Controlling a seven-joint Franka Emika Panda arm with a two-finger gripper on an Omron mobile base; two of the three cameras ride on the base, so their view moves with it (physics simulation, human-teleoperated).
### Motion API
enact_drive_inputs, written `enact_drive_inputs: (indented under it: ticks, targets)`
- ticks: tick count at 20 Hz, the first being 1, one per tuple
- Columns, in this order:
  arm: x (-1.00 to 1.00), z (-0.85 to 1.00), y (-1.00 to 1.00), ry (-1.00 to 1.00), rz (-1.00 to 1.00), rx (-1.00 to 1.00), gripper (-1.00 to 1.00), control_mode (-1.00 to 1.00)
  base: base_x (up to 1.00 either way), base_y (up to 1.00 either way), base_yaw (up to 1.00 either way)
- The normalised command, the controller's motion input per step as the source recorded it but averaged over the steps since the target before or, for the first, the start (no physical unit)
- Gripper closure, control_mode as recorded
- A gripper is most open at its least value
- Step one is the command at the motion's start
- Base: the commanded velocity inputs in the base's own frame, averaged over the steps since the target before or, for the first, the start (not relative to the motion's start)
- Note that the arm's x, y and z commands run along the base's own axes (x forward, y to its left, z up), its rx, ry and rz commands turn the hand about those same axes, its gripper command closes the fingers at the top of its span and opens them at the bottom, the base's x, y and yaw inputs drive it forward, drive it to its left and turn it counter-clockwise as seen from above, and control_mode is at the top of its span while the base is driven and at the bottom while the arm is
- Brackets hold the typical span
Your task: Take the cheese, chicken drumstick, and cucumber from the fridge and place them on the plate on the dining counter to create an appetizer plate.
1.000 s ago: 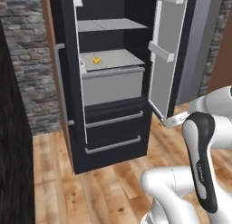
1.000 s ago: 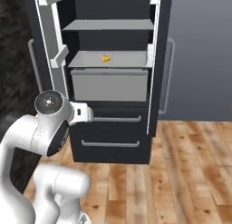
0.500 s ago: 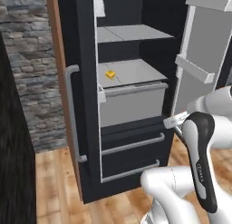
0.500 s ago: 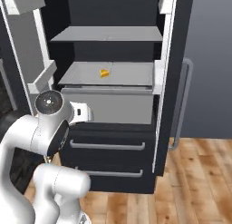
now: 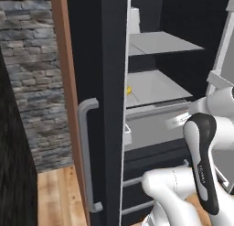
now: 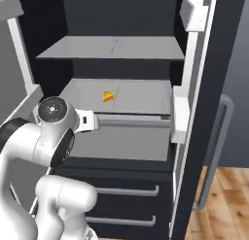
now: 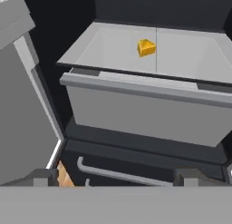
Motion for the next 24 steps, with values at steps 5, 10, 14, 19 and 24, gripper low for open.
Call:
enact_drive_inputs:
  ticks: [5, 10, 14, 19, 24]
  targets:
    - [0.00, 0.00, 0.00, 0.00, 0.00, 0.00, -1.00, 1.00, 0.78, 0.00, 0.03]
    - [0.00, 0.00, 0.00, 0.00, 0.00, 0.00, -1.00, 1.00, 0.58, 0.00, 0.02]
    - [0.00, 0.00, 0.00, 0.00, 0.00, 0.00, -1.00, 1.00, 0.19, 0.00, 0.00]
    - [0.00, 0.00, 0.00, 0.00, 0.00, 0.00, -1.00, 1.00, 0.18, -0.02, 0.01]
    - [0.00, 0.00, 0.00, 0.00, 0.00, 0.00, -1.00, 1.00, 0.25, -0.54, 0.12]
